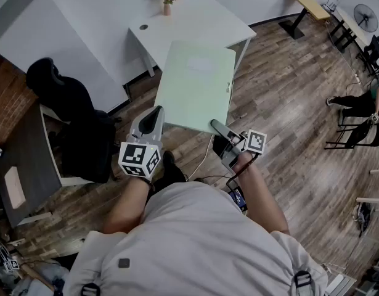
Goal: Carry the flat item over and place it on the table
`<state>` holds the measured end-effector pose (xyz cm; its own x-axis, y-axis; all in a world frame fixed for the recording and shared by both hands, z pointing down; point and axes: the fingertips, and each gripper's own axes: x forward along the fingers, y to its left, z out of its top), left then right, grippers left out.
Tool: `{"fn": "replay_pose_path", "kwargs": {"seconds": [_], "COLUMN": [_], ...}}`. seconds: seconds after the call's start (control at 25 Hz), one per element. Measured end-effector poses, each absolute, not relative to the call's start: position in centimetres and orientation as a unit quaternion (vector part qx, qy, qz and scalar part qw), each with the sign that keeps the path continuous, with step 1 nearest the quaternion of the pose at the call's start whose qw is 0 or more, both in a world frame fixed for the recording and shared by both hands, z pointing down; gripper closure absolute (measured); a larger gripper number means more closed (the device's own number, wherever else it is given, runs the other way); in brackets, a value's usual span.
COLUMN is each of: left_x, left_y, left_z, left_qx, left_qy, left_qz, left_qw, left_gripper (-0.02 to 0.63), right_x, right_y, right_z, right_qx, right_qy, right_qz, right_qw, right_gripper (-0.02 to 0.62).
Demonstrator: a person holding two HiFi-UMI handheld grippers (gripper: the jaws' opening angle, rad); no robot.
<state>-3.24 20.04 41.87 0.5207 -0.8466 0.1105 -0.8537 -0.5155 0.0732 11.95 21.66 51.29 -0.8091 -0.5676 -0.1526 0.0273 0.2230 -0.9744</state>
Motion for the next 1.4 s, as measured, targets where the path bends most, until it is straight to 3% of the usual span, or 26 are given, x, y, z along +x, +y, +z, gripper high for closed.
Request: {"fn": "replay_pose_path", "kwargs": {"seconds": [0.72, 1.4], "left_x": [-3.8, -15.6], "left_y": [19.1, 1.9], "left_z": [42.6, 41.5], "left_qx": [0.869, 0.893], "left_qy": [-0.49, -0.443], "left_qz": [0.032, 0.03], "left_qw": [0.062, 0.07], "left_gripper": [0.606, 0.606], "right_x": [11.7, 0.0], "right_y": [20.4, 4.2], "right_z": [52.7, 51.8], "right_qx": [-0.186, -0.228], "right_qy": [0.727, 0.724], "right_qz": [-0.611, -0.601], "right_qw": [0.252, 0.252], "right_gripper": [0.298, 0.298]}}
